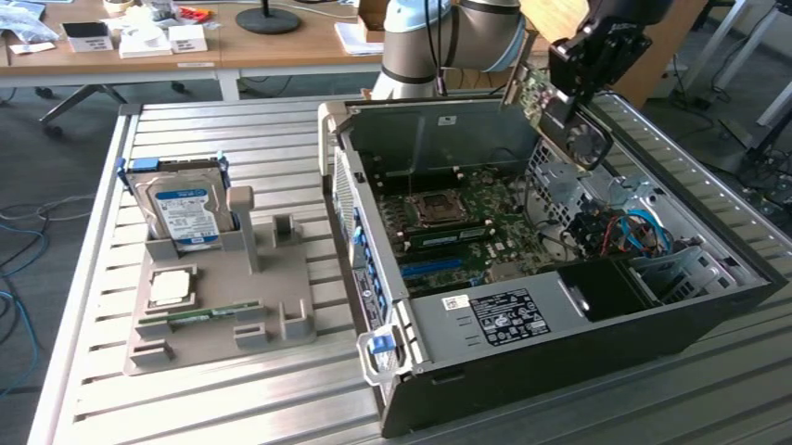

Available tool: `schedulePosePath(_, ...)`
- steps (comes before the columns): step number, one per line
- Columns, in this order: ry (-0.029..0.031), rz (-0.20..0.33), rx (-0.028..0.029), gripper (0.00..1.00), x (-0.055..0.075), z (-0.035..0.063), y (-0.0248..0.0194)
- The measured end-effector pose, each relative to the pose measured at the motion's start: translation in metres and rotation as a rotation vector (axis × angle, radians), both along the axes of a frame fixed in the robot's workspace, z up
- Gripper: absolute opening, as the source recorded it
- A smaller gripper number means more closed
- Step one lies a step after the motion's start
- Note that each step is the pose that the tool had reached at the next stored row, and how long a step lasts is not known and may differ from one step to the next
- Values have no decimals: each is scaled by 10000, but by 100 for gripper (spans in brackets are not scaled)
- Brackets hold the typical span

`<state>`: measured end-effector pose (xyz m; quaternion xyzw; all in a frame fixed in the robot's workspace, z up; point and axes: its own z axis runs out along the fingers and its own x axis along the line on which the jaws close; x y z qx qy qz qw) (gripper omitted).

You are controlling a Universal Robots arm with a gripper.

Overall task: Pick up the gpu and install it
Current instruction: 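Insert the gpu into the slot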

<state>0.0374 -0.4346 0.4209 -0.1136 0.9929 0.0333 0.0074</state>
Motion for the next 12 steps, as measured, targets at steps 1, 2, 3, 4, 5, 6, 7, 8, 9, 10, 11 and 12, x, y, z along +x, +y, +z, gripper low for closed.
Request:
schedulePosePath(1,0,178,0,27,0,-1,0)
schedulePosePath(2,0,360,0,27,0,-2,0)
schedulePosePath(3,0,550,-1,27,0,-3,0)
schedulePosePath(4,0,731,0,27,0,-4,0)
schedulePosePath(5,0,911,0,27,0,-5,0)
schedulePosePath(6,0,1090,-1,27,0,-5,0)
schedulePosePath(7,0,1269,0,27,0,-6,0)
schedulePosePath(8,0,1449,0,27,0,-7,0)
schedulePosePath(9,0,1647,0,27,0,-7,0)
schedulePosePath(10,0,1825,0,27,0,-8,0)
schedulePosePath(11,0,2006,0,27,0,-9,0)
schedulePosePath(12,0,2185,0,27,0,-10,0)
